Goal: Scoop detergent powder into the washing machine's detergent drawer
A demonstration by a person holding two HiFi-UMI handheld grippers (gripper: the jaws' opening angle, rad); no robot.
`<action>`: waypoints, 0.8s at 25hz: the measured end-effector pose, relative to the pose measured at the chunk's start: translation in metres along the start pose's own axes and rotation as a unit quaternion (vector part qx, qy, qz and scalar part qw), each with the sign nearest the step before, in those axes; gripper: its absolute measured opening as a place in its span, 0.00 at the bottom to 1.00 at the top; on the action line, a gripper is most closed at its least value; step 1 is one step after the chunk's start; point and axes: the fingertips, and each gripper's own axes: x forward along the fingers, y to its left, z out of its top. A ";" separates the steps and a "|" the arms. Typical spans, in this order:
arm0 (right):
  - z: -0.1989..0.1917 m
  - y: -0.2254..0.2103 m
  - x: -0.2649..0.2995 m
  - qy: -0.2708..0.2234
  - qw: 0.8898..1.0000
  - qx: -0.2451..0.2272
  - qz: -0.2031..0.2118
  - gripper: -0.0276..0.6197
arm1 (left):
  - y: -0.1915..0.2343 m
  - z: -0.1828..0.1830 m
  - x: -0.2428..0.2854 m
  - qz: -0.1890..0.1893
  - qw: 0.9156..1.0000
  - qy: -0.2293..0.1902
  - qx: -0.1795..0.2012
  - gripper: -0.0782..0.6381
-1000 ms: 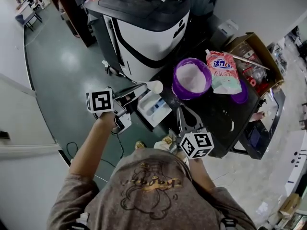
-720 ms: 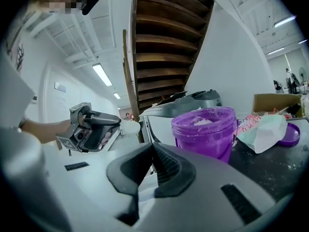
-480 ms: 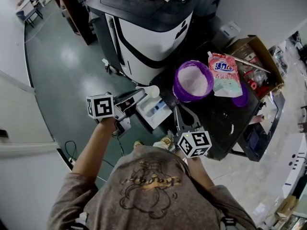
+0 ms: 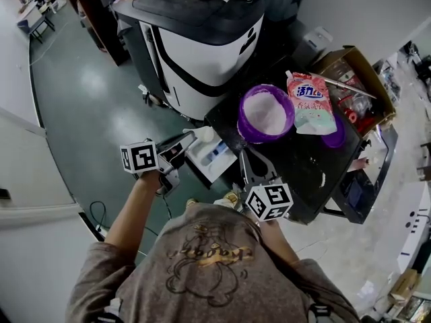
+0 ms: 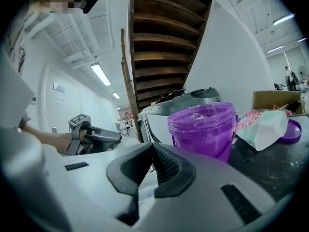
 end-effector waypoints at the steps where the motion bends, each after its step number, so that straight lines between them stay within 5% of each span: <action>1: -0.001 0.000 0.000 0.001 1.000 0.000 0.000 0.05 | 0.004 -0.002 0.000 0.004 1.000 0.000 -0.001 0.14; 20: -0.012 -0.006 -0.004 0.015 1.000 0.007 -0.001 0.05 | 0.063 -0.031 0.004 0.072 0.997 0.019 0.010 0.14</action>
